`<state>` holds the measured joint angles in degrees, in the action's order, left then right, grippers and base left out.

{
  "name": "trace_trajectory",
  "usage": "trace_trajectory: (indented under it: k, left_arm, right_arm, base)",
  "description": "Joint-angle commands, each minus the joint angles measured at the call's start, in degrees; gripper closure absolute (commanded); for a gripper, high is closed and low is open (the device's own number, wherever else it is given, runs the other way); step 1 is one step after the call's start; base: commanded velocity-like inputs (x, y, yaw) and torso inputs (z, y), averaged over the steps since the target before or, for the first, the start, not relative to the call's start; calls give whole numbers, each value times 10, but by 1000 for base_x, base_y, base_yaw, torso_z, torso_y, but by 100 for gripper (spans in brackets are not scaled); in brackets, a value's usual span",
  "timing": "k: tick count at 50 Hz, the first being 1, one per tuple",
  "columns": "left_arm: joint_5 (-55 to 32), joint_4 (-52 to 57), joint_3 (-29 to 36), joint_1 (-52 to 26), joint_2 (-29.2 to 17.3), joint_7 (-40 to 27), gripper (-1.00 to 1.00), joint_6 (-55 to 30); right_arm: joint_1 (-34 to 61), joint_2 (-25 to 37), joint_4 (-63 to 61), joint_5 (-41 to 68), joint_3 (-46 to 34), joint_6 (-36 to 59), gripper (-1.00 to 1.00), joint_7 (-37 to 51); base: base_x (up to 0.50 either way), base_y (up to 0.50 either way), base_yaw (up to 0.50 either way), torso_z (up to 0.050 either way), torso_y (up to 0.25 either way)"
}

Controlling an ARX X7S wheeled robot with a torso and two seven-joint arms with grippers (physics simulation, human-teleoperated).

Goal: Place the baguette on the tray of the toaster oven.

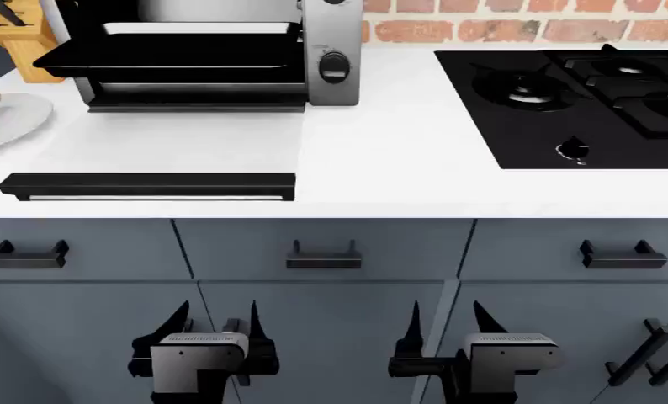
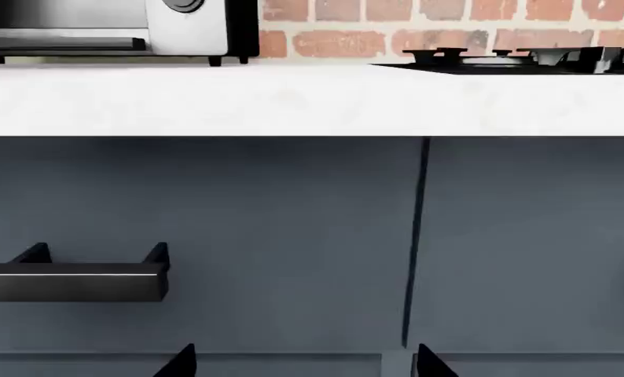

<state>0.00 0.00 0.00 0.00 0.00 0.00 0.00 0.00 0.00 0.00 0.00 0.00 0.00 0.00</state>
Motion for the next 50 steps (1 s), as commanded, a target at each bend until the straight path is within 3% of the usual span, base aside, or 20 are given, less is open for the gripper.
trace_trajectory:
  k: [1,17,31,37,39,43,44,50]
  left_arm:
    - [-23,3,9,4,-9,1,-100,5]
    - [-78,10,29,17,-42,18,-100,51]
    - [-82,16,39,17,-53,4,-100,47]
    - [-87,20,44,19,-57,-1,-100,47]
    - [-90,20,45,18,-58,-2,-100,47]
    - [-95,24,47,19,-61,-5,-100,45]
    - [-96,25,47,19,-62,-5,-100,44]
    - [-103,42,50,19,-67,-11,-100,32]
  right_arm:
    - [-6,7,-21,18,-9,17,-100,12]
    - [-11,33,-24,23,-41,-5,-100,45]
    - [-20,45,-53,52,-52,1,-100,46]
    - [-24,51,-60,37,-63,-76,-100,49]
    - [-25,58,-77,13,-74,-48,-100,54]
    - [-20,58,-95,85,-60,-8,-100,33]
    - [-14,60,-97,52,-65,22,-100,58]
    - [-20,70,-142,67,-68,34,-100,53]
  base:
    - [0,0,0,0,0]
    - [0,0,0,1,0]
    - [0,0,0,49,0]
    - [0,0,0,50,0]
    - [0,0,0,50,0]
    - [0,0,0,50,0]
    - [0,0,0,50,0]
    - [0,0,0,50,0]
